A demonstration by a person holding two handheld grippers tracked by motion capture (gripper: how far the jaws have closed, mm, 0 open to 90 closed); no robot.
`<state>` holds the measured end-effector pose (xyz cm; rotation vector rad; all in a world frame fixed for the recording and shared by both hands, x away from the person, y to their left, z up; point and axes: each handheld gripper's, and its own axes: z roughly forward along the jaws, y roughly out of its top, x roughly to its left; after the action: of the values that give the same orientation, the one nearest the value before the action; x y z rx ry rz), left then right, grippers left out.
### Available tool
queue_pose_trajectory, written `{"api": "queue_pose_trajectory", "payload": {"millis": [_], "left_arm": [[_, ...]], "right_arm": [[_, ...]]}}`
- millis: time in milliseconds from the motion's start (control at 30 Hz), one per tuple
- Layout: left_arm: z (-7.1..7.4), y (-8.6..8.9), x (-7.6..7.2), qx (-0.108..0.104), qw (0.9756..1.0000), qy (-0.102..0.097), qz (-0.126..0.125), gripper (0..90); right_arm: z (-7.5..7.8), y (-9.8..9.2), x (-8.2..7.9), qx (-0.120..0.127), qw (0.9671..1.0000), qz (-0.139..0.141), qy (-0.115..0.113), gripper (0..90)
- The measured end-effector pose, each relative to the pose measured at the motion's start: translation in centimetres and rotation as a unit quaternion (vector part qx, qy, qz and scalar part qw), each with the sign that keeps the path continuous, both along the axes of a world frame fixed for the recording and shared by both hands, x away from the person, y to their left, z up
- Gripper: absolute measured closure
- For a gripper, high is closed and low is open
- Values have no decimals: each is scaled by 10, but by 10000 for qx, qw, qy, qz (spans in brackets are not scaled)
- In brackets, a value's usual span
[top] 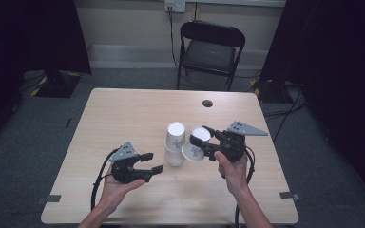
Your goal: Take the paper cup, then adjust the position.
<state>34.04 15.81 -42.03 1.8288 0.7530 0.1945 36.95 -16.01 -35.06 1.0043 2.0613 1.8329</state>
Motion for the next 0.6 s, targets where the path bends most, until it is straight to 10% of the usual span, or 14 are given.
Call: {"api": "queue_pose_trajectory", "payload": {"millis": [600], "left_arm": [[5,-16,-8,137,9992,-358,-152,395]], "right_arm": [[-18,5,0,575,9953,247,744,371]]}}
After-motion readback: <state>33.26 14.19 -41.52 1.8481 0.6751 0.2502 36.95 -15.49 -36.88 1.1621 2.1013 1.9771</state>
